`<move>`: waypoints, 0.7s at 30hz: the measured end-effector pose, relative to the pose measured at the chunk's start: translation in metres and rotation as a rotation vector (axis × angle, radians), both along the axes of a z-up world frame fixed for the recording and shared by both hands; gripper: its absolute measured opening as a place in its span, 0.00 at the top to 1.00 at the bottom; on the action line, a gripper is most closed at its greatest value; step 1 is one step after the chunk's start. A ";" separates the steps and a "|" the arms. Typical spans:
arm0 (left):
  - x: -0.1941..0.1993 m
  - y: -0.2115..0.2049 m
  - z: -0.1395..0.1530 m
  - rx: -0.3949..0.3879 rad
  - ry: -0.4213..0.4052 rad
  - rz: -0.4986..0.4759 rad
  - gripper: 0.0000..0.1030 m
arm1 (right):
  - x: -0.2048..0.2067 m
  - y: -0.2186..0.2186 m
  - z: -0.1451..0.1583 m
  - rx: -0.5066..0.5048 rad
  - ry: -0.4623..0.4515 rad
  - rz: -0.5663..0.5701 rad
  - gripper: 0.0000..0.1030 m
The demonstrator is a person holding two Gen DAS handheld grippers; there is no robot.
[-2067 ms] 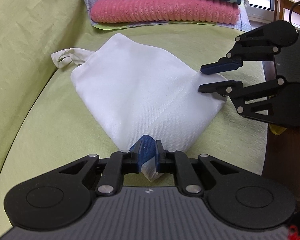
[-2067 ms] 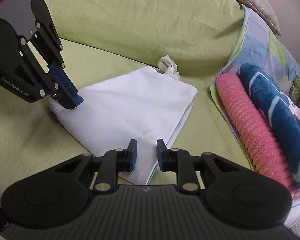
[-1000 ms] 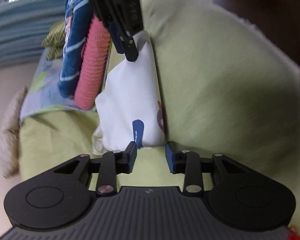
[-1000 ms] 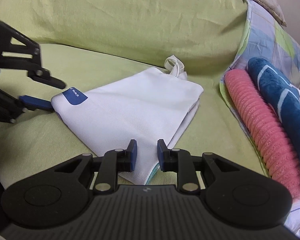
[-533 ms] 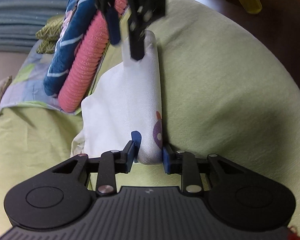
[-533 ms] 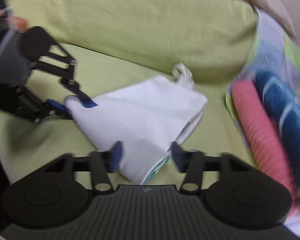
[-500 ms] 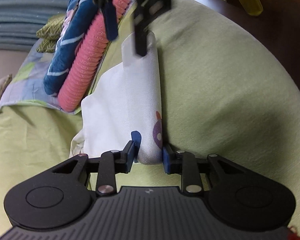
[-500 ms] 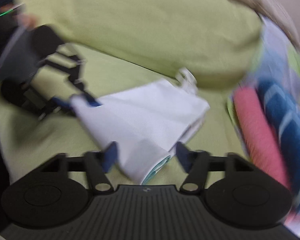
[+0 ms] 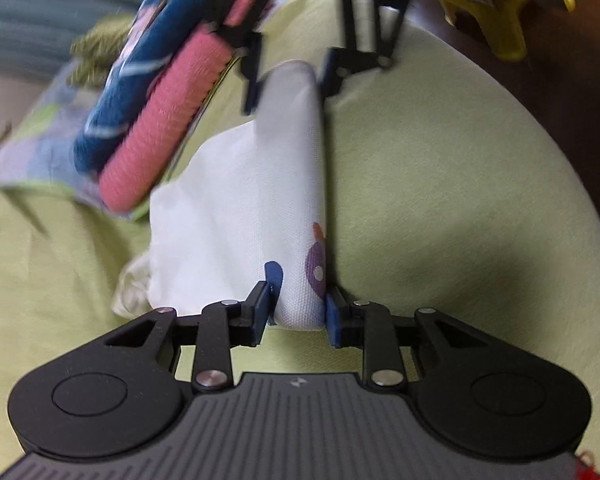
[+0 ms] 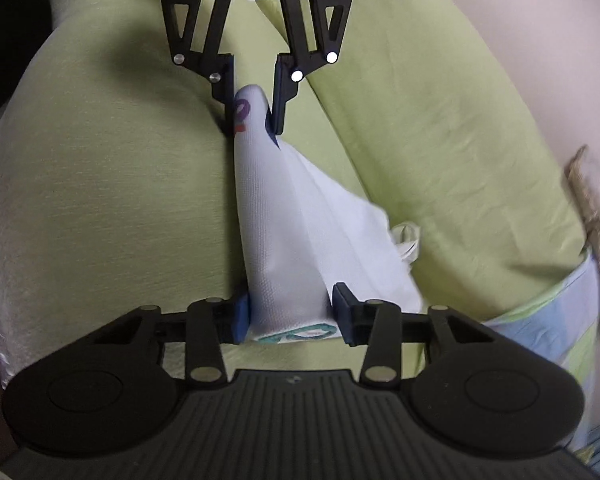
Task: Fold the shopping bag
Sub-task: 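Grasp the bag corner with the left gripper while the right gripper rolls the bag end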
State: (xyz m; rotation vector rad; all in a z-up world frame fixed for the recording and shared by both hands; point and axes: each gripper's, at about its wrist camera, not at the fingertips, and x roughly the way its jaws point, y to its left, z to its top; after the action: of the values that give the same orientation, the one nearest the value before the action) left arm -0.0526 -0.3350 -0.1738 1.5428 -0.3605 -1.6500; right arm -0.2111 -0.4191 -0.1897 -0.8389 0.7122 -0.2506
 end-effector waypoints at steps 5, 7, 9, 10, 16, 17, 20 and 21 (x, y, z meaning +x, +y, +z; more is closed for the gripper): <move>0.001 -0.019 0.019 0.085 0.108 0.115 0.67 | 0.009 -0.011 0.025 0.270 0.006 -0.128 0.66; 0.000 -0.020 0.025 0.116 0.124 0.132 0.67 | 0.006 -0.016 0.036 0.395 0.004 -0.156 0.66; -0.002 -0.016 0.032 0.160 0.155 0.146 0.67 | 0.001 -0.020 0.045 0.526 0.013 -0.177 0.66; -0.002 -0.015 0.035 0.180 0.178 0.155 0.67 | -0.002 -0.023 0.049 0.588 0.018 -0.187 0.66; 0.005 -0.026 0.048 0.269 0.328 0.277 0.67 | -0.009 -0.073 0.058 1.062 0.004 -0.330 0.66; 0.009 -0.033 0.051 0.285 0.357 0.306 0.66 | -0.010 -0.084 0.057 1.138 -0.007 -0.356 0.66; 0.020 -0.051 0.058 0.322 0.424 0.371 0.63 | -0.017 -0.107 0.048 1.321 -0.036 -0.422 0.66; 0.023 -0.056 0.060 0.327 0.438 0.388 0.62 | -0.018 -0.113 0.044 1.368 -0.041 -0.442 0.66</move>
State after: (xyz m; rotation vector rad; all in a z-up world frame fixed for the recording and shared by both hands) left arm -0.0293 -0.3907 -0.1137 1.3175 0.4349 -1.7228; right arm -0.2294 -0.5325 -0.1455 0.6299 0.8226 -0.1181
